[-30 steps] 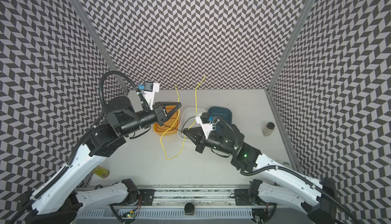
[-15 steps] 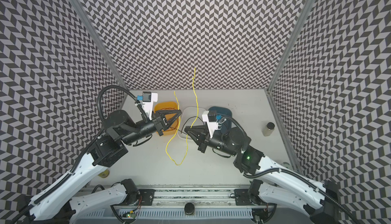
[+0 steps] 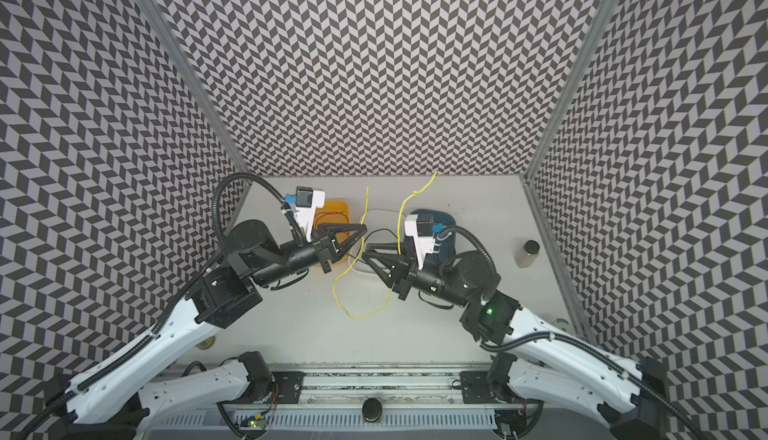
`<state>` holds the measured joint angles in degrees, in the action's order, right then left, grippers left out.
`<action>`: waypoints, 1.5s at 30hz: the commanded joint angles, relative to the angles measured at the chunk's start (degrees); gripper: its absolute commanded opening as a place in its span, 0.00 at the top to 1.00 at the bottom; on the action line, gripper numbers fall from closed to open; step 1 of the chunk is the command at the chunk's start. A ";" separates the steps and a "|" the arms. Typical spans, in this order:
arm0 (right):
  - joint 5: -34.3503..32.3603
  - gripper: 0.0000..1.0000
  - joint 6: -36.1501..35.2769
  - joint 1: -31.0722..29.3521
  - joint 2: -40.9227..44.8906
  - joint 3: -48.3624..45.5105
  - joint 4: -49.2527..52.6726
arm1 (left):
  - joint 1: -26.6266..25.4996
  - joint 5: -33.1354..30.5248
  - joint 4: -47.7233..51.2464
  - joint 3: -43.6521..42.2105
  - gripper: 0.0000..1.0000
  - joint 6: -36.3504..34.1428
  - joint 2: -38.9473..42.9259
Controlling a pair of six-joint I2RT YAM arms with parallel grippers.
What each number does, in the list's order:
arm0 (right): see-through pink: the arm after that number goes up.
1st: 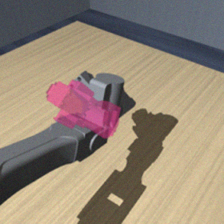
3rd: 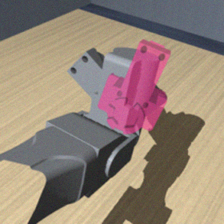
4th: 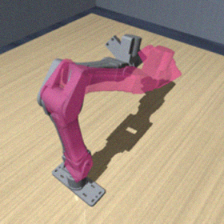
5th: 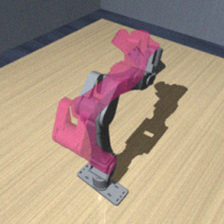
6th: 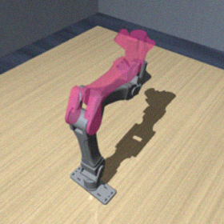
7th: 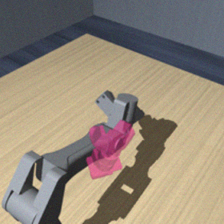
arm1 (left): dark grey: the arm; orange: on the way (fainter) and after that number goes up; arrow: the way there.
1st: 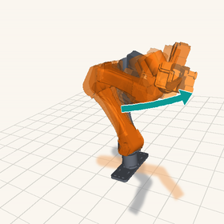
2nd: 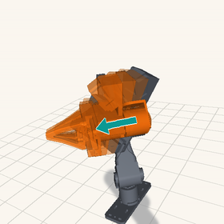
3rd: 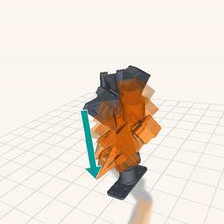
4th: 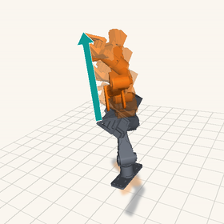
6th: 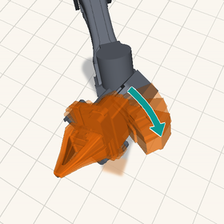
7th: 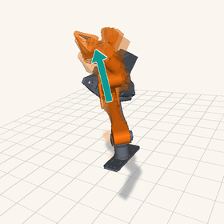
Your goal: Untangle the cables
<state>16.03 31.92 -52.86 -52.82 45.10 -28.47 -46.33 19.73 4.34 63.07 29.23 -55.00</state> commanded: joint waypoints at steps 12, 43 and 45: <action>-2.94 0.82 -1.04 0.30 -3.22 0.86 -0.86 | -5.51 -2.92 -5.33 -0.04 1.00 -0.10 -0.20; -10.44 1.00 -7.90 0.40 -0.84 0.87 5.28 | -7.90 -5.13 -3.04 4.35 0.84 -5.46 6.42; -10.99 1.00 -7.96 0.46 -0.75 0.62 5.36 | -7.90 -4.80 -1.70 5.58 0.74 -6.16 6.36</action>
<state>10.20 24.88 -53.12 -53.93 46.96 -24.69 -53.34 13.13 3.25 64.18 25.87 -51.29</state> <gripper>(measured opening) 0.048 0.230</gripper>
